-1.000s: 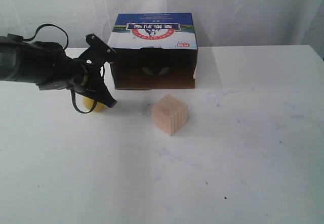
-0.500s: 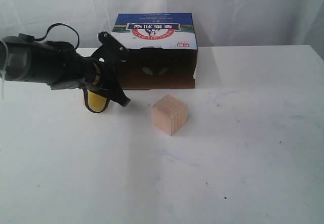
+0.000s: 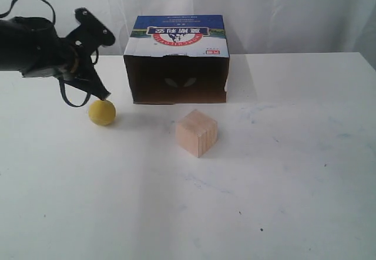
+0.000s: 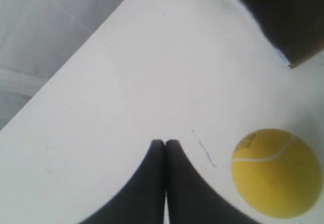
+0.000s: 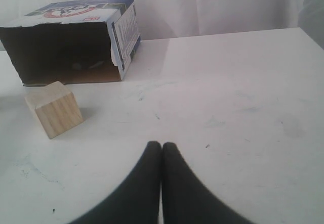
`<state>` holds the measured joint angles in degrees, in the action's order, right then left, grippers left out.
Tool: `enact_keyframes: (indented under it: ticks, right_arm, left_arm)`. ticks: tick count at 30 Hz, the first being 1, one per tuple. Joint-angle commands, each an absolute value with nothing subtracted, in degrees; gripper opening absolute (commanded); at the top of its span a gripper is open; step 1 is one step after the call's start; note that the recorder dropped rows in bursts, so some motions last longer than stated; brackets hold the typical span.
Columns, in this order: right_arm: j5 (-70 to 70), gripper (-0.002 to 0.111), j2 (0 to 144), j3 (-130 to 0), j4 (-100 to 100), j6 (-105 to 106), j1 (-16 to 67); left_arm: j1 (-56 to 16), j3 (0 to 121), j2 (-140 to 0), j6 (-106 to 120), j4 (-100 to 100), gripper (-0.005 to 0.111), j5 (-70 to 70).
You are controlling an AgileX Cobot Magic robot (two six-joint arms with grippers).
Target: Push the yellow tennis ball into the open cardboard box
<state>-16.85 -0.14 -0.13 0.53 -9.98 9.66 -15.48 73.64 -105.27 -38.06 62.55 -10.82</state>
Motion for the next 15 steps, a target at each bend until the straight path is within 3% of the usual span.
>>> enact_keyframes:
  ticks: [1, 15]
  right_arm:
    - [-16.3, 0.000, 0.0, 0.0, 0.7, -10.2, 9.2]
    - [-16.3, 0.000, 0.0, 0.0, 0.7, -10.2, 9.2]
  left_arm:
    - [-12.2, 73.7, -108.7, -41.3, 63.6, 0.000, -4.5]
    - [-14.9, 71.3, -112.8, -43.3, 61.8, 0.000, -5.5]
